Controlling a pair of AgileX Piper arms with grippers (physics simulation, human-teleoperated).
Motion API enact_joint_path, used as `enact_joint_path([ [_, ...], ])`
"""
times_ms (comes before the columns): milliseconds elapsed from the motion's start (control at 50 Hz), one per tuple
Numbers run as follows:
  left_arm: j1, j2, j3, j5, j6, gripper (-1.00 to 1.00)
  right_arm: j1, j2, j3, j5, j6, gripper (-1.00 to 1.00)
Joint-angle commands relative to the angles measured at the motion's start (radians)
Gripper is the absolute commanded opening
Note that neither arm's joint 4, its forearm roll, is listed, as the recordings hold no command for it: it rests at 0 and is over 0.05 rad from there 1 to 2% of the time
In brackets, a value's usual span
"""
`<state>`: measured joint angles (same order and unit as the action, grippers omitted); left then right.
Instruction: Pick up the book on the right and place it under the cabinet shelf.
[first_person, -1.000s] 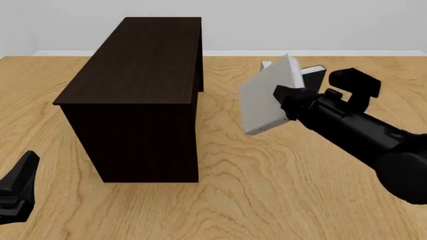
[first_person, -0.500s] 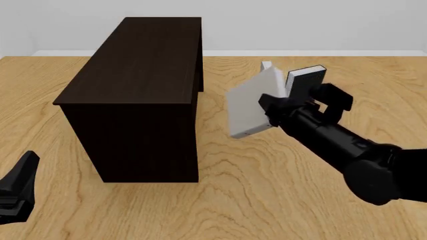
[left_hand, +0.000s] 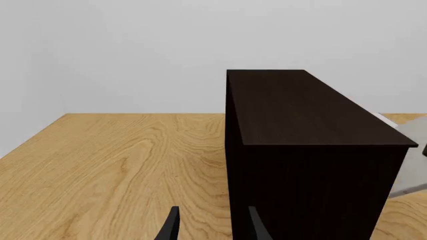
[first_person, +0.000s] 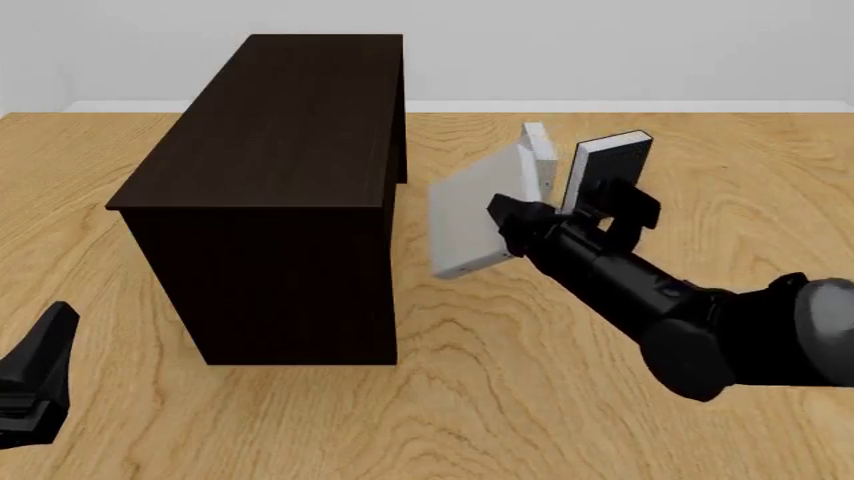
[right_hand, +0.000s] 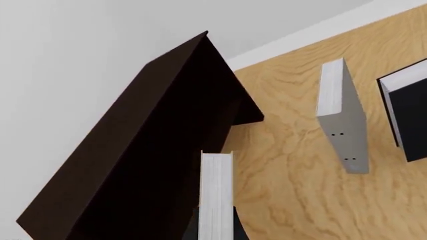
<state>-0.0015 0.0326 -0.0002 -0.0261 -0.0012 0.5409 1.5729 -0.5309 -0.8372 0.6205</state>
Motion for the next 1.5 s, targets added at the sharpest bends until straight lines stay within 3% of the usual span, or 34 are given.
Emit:
enact_joint_path([
  [20,0.0,0.0,0.0,0.0,0.0,1.0,0.012,0.056,-0.038,-0.036,0.034,-1.0],
  [1020,0.0,-0.001,0.0,0.0,0.0,1.0,0.012,0.385,-0.077,-0.276,0.119,-1.0],
  [1500,0.0,0.0,0.0,0.0,0.0,1.0,-0.009,0.489,-0.104,-0.303,0.127,-1.0],
])
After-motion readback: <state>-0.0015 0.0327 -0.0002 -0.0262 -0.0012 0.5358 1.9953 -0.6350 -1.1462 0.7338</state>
